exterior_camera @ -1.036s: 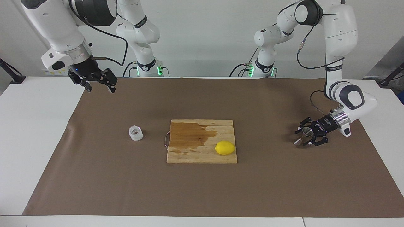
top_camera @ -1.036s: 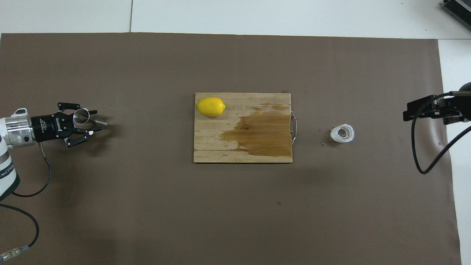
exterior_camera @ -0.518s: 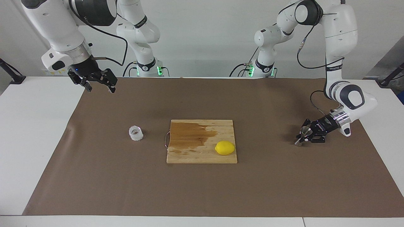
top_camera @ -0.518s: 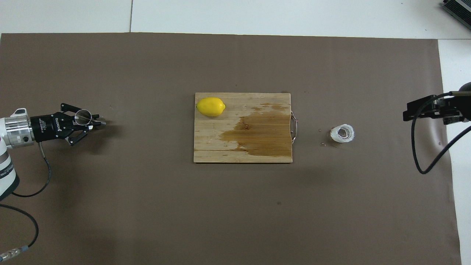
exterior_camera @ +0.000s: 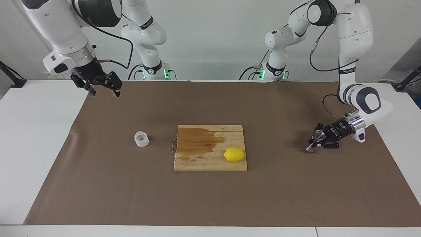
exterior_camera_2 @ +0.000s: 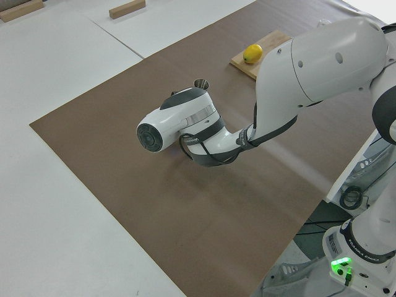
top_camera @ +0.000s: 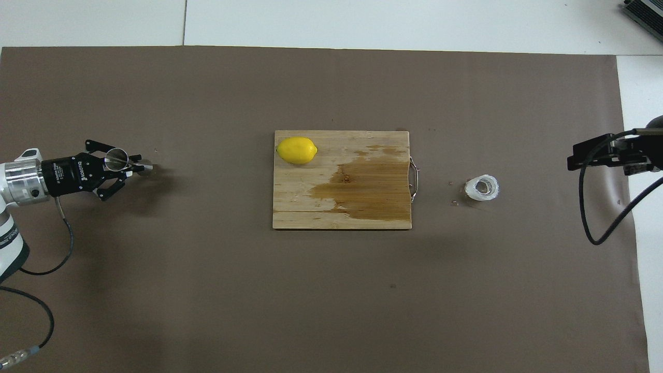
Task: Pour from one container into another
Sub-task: 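Carry the metal cup with the left gripper onto the wooden board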
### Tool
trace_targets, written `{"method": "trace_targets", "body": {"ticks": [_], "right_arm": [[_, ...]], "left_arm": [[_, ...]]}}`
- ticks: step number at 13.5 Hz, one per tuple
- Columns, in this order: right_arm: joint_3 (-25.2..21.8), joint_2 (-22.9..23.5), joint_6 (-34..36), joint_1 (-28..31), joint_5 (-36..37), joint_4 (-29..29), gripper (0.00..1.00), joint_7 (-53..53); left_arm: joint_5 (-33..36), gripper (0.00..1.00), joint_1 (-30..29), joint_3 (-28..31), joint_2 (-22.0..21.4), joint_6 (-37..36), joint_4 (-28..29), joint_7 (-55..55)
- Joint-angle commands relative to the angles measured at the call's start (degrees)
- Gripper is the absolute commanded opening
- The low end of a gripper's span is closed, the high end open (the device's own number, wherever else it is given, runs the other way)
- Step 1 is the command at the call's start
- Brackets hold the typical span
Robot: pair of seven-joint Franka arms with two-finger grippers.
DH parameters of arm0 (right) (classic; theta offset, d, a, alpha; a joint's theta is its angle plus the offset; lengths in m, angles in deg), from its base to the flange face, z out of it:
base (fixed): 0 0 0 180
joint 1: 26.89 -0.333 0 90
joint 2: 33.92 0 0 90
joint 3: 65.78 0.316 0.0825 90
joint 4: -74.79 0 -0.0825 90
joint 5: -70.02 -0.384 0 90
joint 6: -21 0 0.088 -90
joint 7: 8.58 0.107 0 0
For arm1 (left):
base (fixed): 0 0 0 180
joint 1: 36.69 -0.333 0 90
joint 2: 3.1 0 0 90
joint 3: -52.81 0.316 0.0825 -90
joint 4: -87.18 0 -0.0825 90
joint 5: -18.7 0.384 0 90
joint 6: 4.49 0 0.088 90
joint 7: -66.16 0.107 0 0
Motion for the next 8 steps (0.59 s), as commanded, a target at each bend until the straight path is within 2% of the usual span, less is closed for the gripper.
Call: {"method": "trace_targets", "body": {"ticks": [1,6,8], "right_arm": [[0.52,-0.52,0.88,0.66,-0.62,-0.12,1.00,0.84],[0.52,-0.52,0.88,0.66,-0.62,-0.12,1.00,0.84],[0.52,-0.52,0.88,0.66,-0.62,-0.12,1.00,0.84]], "left_arm": [[-2.57,0.00,2.19,-0.02,-2.64,-1.38,0.69,-0.25],[-9.33,0.00,10.71,-0.02,-5.71,-1.56,1.47,-6.04],[-11.71,0.00,15.10,-0.02,-7.47,2.11,2.26,-9.03]]}}
